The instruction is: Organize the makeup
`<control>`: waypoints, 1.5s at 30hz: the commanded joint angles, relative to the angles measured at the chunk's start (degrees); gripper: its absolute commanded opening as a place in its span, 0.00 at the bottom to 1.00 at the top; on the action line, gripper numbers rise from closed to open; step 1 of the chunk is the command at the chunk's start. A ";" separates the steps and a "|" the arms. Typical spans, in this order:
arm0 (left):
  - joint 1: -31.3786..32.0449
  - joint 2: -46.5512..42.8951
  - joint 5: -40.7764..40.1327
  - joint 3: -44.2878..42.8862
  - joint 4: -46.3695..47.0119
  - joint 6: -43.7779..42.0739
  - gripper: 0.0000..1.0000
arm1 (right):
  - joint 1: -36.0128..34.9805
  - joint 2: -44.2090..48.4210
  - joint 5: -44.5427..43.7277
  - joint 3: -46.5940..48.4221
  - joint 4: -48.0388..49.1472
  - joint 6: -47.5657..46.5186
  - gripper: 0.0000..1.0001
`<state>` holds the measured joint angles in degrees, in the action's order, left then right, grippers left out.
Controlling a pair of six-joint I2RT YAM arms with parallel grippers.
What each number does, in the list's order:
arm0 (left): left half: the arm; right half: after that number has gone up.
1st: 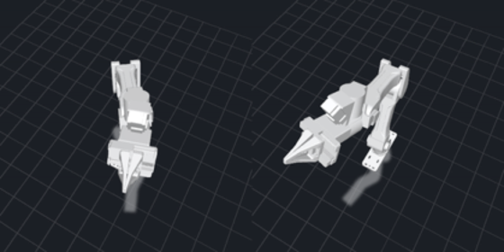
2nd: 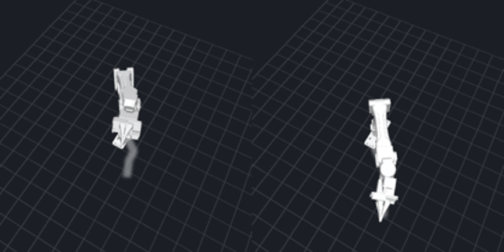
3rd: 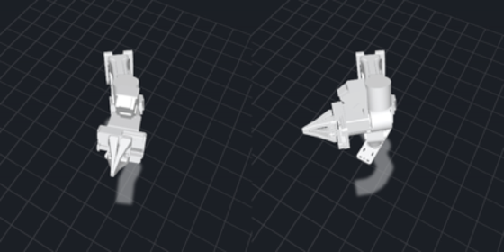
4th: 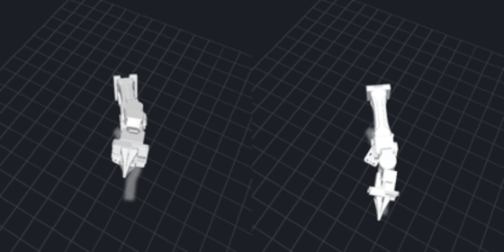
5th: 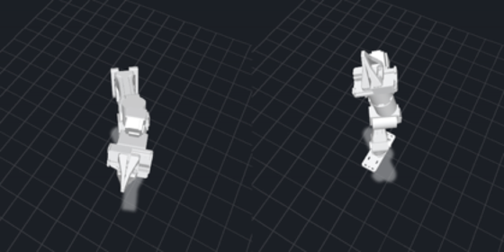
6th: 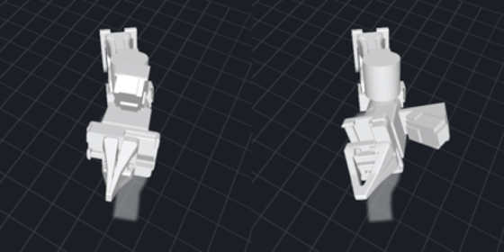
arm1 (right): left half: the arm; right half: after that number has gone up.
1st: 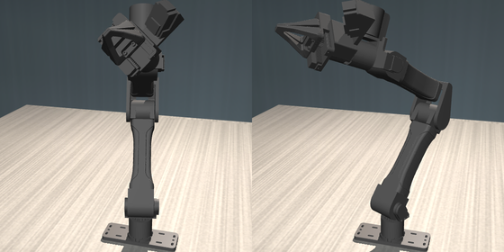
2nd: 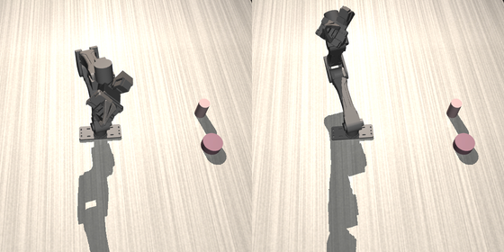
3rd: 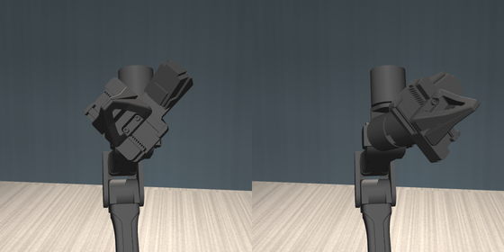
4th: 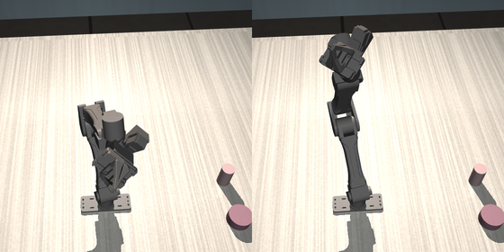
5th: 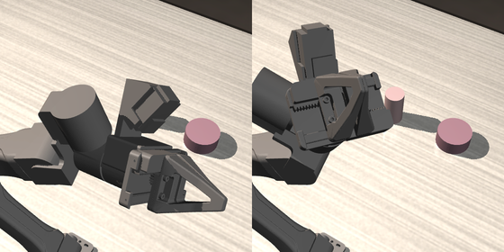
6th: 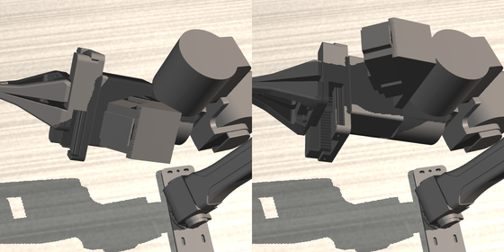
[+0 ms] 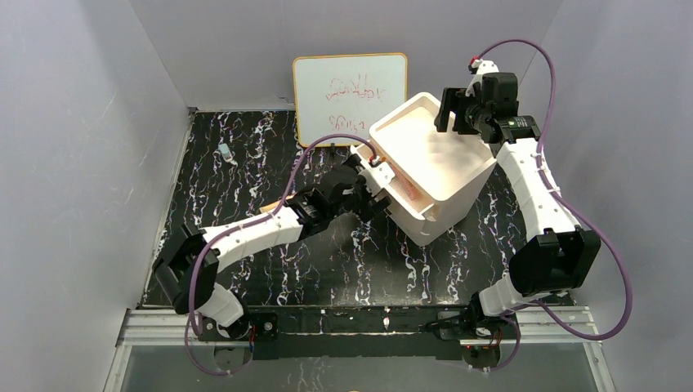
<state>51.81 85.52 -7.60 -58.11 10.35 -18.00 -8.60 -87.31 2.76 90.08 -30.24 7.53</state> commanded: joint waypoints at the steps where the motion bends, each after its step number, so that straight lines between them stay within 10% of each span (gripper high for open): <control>1: -0.39 0.38 2.73 -5.73 5.26 -0.19 0.98 | -2.38 2.05 4.76 -1.04 -0.87 2.66 0.89; 18: -5.23 10.05 16.87 -6.74 22.20 10.81 0.98 | -4.50 1.92 3.33 -1.60 -0.70 2.86 0.89; 29: -5.63 -3.25 19.43 10.74 27.07 12.21 0.98 | -5.06 2.24 2.51 -1.96 -0.82 2.63 0.89; 45: -5.73 4.05 18.67 16.45 42.05 19.39 0.97 | -6.25 2.27 1.92 -2.37 -0.78 2.87 0.89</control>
<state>46.24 87.81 11.62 -41.65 45.23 -0.99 -12.60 -86.59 0.60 88.92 -29.52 7.70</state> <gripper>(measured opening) 0.979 0.893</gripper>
